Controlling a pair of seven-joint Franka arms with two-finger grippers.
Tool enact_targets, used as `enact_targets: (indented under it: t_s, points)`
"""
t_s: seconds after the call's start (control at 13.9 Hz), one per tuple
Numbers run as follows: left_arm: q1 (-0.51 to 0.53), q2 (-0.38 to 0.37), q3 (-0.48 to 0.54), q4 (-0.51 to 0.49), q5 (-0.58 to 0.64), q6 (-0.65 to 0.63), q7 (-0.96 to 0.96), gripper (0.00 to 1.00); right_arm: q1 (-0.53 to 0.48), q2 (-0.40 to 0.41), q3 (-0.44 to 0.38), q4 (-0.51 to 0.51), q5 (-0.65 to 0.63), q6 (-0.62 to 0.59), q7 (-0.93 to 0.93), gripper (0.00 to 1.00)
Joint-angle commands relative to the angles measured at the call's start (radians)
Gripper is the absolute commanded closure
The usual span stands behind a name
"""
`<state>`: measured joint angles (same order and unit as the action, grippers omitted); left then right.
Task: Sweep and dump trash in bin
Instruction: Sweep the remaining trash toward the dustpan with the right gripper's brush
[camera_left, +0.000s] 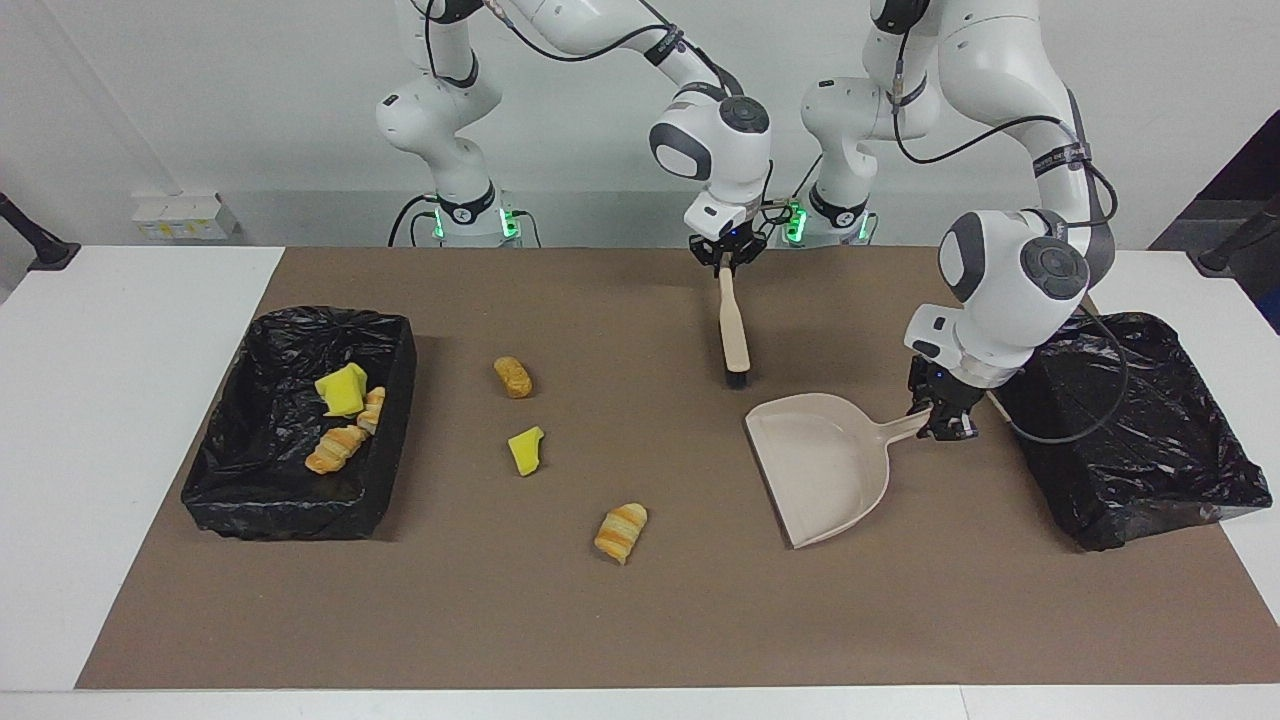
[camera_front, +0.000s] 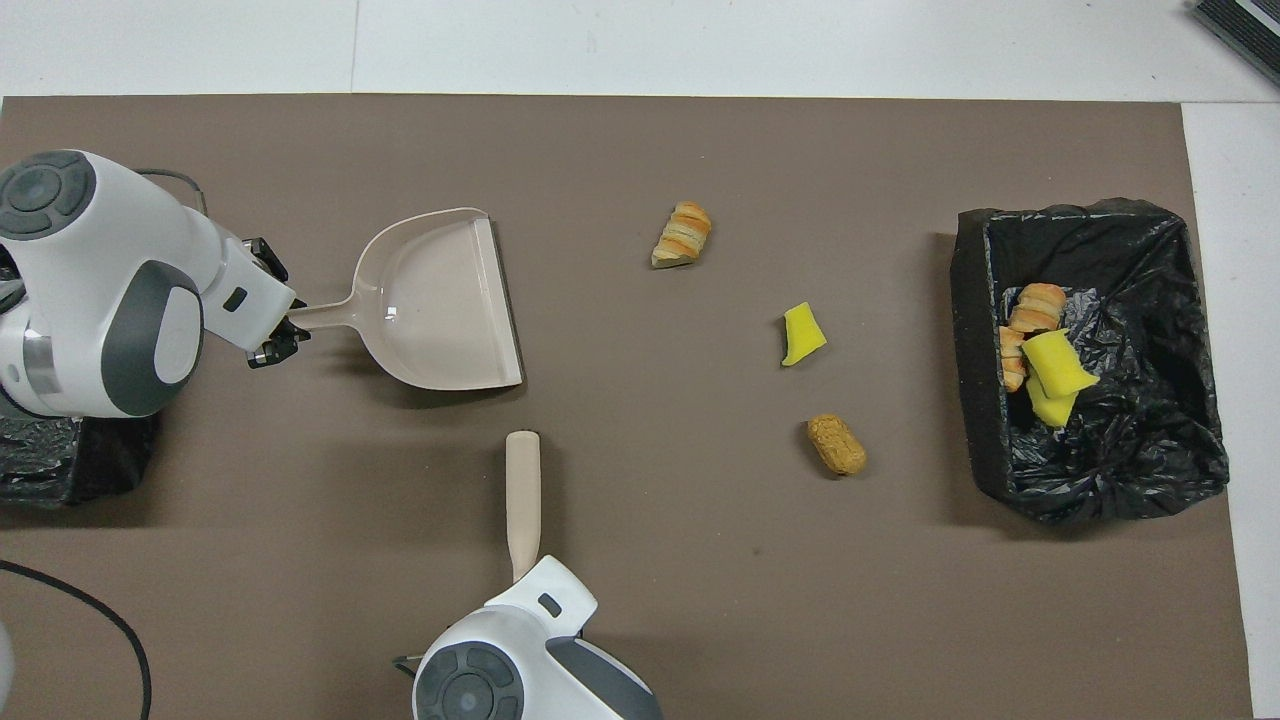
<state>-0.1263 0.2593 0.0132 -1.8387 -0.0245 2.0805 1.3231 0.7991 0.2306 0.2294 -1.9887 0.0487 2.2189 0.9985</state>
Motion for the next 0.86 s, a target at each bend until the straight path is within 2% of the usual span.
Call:
enact_targets:
  t_s: [0.0, 0.36, 0.5, 0.79]
  points:
    - [-0.009, -0.014, 0.010, 0.012, 0.001, -0.028, 0.002, 1.00, -0.078, -0.092, -0.001, -0.005, -0.033, -0.045, 0.020, 1.00]
    - [-0.036, 0.009, -0.001, 0.076, -0.003, -0.079, -0.008, 1.00, -0.305, -0.180, -0.001, -0.007, -0.036, -0.126, -0.086, 1.00]
    - [-0.062, 0.052, -0.001, 0.136, -0.006, -0.129, -0.013, 1.00, -0.420, -0.195, -0.001, -0.007, -0.065, -0.178, -0.186, 1.00]
    - [-0.107, 0.110, -0.002, 0.219, -0.006, -0.186, -0.106, 1.00, -0.615, -0.172, 0.001, -0.007, -0.109, -0.196, -0.415, 1.00]
